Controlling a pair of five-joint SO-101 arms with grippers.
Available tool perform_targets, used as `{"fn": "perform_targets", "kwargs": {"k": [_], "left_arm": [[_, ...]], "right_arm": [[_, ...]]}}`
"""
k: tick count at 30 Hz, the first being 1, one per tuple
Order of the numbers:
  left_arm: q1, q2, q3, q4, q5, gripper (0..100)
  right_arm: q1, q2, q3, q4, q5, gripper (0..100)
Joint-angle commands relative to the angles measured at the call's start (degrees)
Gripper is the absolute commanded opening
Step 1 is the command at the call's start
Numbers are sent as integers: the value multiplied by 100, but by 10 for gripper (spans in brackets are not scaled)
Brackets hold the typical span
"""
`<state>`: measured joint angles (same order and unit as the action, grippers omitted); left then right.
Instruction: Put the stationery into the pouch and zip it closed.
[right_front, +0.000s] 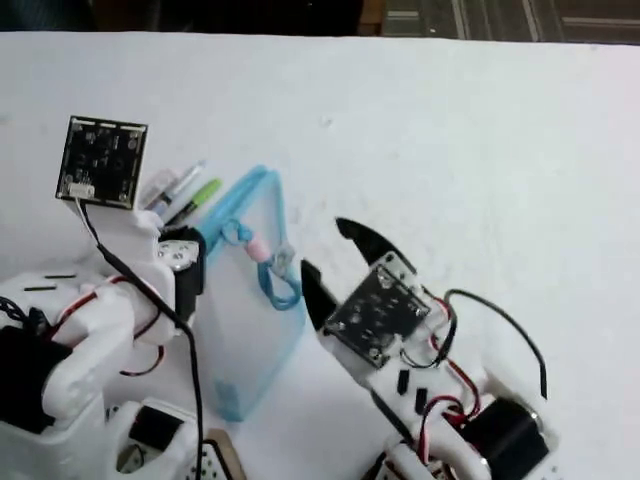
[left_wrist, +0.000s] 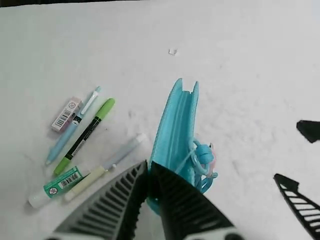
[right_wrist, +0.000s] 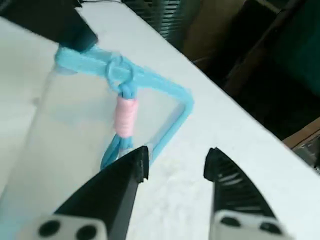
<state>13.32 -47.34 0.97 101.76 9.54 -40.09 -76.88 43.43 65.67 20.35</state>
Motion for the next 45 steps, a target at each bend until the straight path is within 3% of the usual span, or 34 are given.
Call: {"fn": "perform_targets", "kwargs": {"k": [1, 6, 18, 29, 39, 45], "left_arm": [[66, -57, 0, -26, -26, 24], [66, -57, 0, -35, -26, 24], [66, -57, 0, -35, -26, 24], [92, -57, 0, -35, -44, 24], [75, -48, 0, -35, -53, 24], [66, -57, 0, -35, -53, 24]], "right_arm": [[-127, -31, 651, -207, -132, 200], [-356, -13, 1591, -1402, -132, 200], [-505, -13, 2734, -2712, -114, 198], [145, 409, 3165, -3820, -35, 197], [154, 1851, 3103, -5174, 360, 102], [884, 1930, 2725, -5156, 589, 18]]}}
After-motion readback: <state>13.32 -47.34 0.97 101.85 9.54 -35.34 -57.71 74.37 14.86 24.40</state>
